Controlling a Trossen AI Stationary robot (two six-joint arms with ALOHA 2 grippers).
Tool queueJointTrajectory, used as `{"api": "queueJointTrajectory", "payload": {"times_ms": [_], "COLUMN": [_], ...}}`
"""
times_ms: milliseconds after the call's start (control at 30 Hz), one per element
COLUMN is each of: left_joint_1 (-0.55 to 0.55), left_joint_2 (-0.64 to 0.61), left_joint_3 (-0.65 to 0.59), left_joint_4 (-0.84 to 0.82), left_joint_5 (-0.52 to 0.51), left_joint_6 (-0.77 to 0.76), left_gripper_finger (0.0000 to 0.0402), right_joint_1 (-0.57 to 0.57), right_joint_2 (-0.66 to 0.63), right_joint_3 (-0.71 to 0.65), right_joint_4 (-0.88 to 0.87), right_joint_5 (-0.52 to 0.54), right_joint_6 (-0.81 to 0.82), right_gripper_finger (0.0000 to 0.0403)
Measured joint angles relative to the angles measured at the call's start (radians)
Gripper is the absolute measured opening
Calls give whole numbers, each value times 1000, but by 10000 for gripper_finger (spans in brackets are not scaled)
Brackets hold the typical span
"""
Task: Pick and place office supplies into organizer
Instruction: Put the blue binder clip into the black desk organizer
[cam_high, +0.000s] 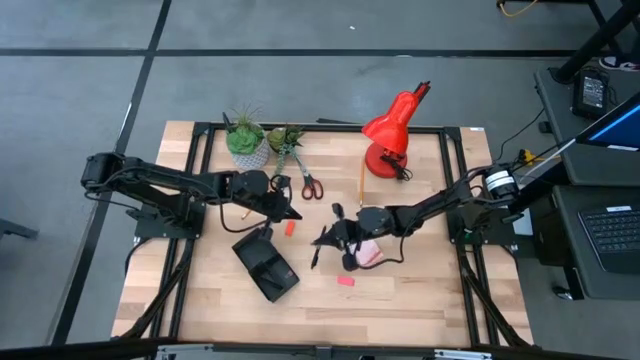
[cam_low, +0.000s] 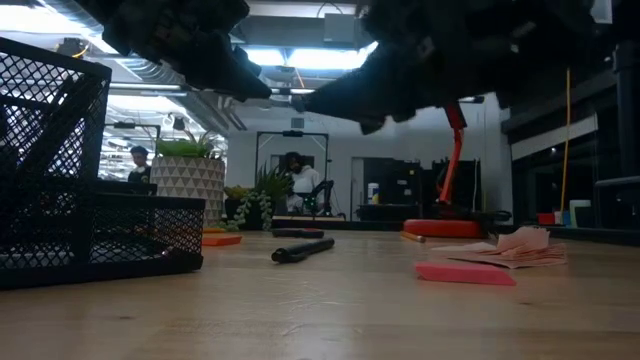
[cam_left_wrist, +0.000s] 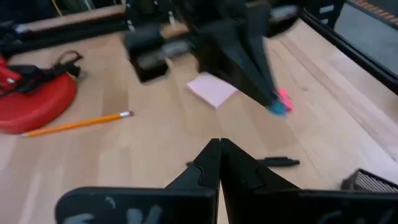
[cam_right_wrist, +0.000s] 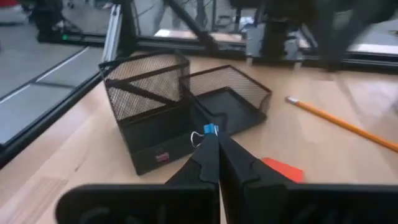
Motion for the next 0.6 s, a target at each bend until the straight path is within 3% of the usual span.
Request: {"api": "queueJointTrajectory", "payload": {"times_ms": [167,333,600], "left_joint_1": [0,-5,-31], "left_joint_2": [-76,-196,-337], "left_joint_3": [-98,-207,-296], "left_joint_4": [65,137,130], "left_joint_5": [-50,-53,-75], "left_joint_6": [-34,-91,-122], "left_gripper_finger": [1,1,2], "right_joint_1": [6,6,7], "right_joint_2": [58,114,243], "right_joint_3": [93,174,342], "right_joint_4": [-98,-92,-183], "right_joint_5": [-9,-95,-164], "right_joint_6": [-25,-28,-27], "right_gripper_finger": [0,0,0]}}
